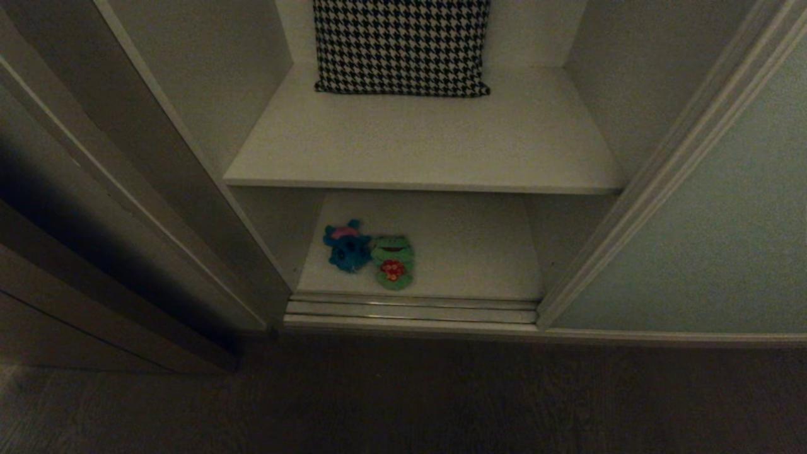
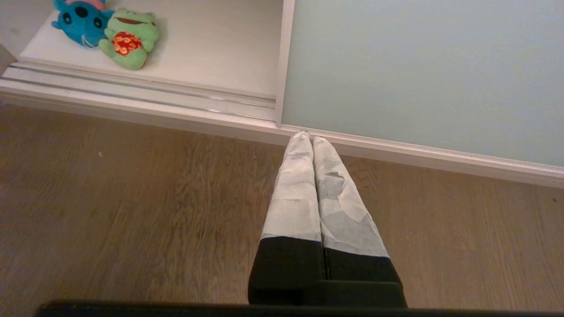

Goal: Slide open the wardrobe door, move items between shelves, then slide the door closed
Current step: Close the door

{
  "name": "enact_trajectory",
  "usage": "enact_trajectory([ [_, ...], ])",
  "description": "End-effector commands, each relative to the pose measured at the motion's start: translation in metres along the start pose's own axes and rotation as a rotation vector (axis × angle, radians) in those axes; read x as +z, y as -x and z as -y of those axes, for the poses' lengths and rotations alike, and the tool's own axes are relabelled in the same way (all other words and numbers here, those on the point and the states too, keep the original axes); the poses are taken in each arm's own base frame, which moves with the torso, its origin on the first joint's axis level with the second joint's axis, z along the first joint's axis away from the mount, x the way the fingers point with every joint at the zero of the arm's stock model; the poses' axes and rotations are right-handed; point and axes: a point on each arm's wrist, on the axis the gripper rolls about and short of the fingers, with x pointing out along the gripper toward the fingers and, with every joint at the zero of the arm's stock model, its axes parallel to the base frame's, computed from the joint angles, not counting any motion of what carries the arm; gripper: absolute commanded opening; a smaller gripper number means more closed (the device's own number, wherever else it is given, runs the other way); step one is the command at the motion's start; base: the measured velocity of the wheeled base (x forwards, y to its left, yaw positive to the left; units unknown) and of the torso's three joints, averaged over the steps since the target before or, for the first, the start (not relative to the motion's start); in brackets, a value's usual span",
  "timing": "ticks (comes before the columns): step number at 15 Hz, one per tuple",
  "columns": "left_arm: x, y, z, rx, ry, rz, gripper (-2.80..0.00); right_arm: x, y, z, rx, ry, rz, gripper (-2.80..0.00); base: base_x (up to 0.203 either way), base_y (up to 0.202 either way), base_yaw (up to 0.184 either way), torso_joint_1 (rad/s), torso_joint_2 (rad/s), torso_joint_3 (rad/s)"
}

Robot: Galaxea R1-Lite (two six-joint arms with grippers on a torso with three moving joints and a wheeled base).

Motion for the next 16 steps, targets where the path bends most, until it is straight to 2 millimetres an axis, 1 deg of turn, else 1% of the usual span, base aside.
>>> enact_trajectory([
  [1,0.0,0.0,0.0,-0.001,0.0,-0.003,-2.8,0.003,0.002,0.0,-0.001,-0.001,-0.003,-2.8,0.0,0.0,0.0,0.0,0.0,0.0],
  [2,0.0,0.0,0.0,0.0,0.0,-0.003,-2.8,0.011,0.005,0.001,-0.007,0.0,0.0,-2.8,0.0,0.0,0.0,0.0,0.0,0.0],
  [3,0.0,0.0,0.0,0.0,0.0,-0.003,-2.8,0.024,0.012,0.002,-0.013,-0.002,0.005,-2.8,0.0,0.0,0.0,0.0,0.0,0.0],
  [4,0.0,0.0,0.0,-0.001,0.0,-0.003,-2.8,0.04,0.021,0.003,-0.014,-0.009,0.004,-2.8,0.0,0.0,0.0,0.0,0.0,0.0],
  [7,0.0,0.0,0.0,0.0,0.0,-0.003,-2.8,0.078,0.052,0.004,0.021,-0.025,-0.055,-2.8,0.0,0.0,0.0,0.0,0.0,0.0],
  [8,0.0,0.0,0.0,-0.001,0.0,-0.003,-2.8,0.094,0.058,0.004,0.043,-0.03,-0.068,-2.8,0.0,0.0,0.0,0.0,0.0,0.0],
  [10,0.0,0.0,0.0,0.0,0.0,-0.003,-2.8,0.13,0.058,0.006,0.075,-0.054,-0.089,-2.8,0.0,0.0,0.0,0.0,0.0,0.0],
  [12,0.0,0.0,0.0,0.0,0.0,-0.003,-2.8,0.164,0.052,0.008,0.093,-0.085,-0.096,-2.8,0.0,0.0,0.0,0.0,0.0,0.0],
  [14,0.0,0.0,0.0,0.0,0.0,-0.003,-2.8,0.199,0.044,0.01,0.099,-0.172,-0.079,-2.8,0.0,0.0,0.0,0.0,0.0,0.0],
  [16,0.0,0.0,0.0,0.0,0.0,-0.003,-2.8,0.224,0.035,0.012,0.106,-0.293,-0.069,-2.8,0.0,0.0,0.0,0.0,0.0,0.0],
])
